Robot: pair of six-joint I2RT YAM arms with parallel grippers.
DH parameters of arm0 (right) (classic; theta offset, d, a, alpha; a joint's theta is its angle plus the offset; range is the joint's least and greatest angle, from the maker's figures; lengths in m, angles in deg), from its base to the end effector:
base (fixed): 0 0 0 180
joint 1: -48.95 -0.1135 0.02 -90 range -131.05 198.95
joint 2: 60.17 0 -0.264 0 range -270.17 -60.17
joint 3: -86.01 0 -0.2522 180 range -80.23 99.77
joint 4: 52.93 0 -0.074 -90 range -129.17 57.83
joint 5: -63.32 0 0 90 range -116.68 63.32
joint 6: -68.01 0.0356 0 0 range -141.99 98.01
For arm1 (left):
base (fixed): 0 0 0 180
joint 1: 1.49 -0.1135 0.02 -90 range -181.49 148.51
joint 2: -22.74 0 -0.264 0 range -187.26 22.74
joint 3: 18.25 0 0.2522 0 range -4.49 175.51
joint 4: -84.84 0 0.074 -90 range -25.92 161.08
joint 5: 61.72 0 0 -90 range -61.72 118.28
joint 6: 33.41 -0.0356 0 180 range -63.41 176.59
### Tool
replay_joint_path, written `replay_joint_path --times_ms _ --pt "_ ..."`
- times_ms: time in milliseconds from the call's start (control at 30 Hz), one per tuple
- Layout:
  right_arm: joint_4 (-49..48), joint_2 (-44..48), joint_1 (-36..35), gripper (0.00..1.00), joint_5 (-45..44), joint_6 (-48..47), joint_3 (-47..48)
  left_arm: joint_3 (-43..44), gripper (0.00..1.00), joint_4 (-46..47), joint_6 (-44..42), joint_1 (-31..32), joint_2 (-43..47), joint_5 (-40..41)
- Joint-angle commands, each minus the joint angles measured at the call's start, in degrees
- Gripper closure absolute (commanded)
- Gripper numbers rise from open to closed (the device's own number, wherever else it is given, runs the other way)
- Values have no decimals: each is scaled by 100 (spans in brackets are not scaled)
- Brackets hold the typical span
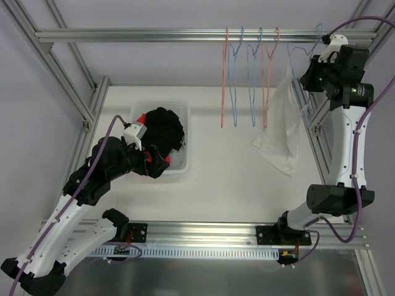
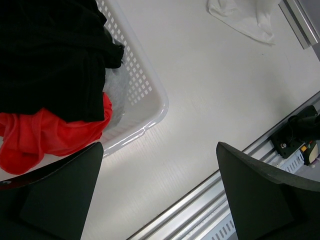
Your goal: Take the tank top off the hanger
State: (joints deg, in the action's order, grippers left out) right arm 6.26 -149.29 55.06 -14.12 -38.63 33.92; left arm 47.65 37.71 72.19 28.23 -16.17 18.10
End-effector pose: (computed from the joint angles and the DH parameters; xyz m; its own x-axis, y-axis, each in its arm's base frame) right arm 0.3135 -0.0258 0.4976 -0.3038 -0.2486 -0.9197 -0.1939 0.9613 -0.1958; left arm 0.1199 -0.0757 0.3562 -0.4580 -0.0433 -0.8879 0.5284 0.7900 -0.3111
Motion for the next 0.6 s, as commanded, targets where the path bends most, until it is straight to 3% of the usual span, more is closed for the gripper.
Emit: replay_joint_path --times_ms 0,233,467,567 --pt "-945 597 -66 100 203 240 -76 -11 1 76 -21 96 42 -116" --pt "-1739 1178 -57 100 344 583 -552 7 1 67 5 140 33 -143" --pt "-924 1722 -40 100 309 557 -955 401 1 120 84 236 -98 -344" --pt "-824 2564 -40 100 397 531 -1981 849 1 260 163 333 -318 -371"
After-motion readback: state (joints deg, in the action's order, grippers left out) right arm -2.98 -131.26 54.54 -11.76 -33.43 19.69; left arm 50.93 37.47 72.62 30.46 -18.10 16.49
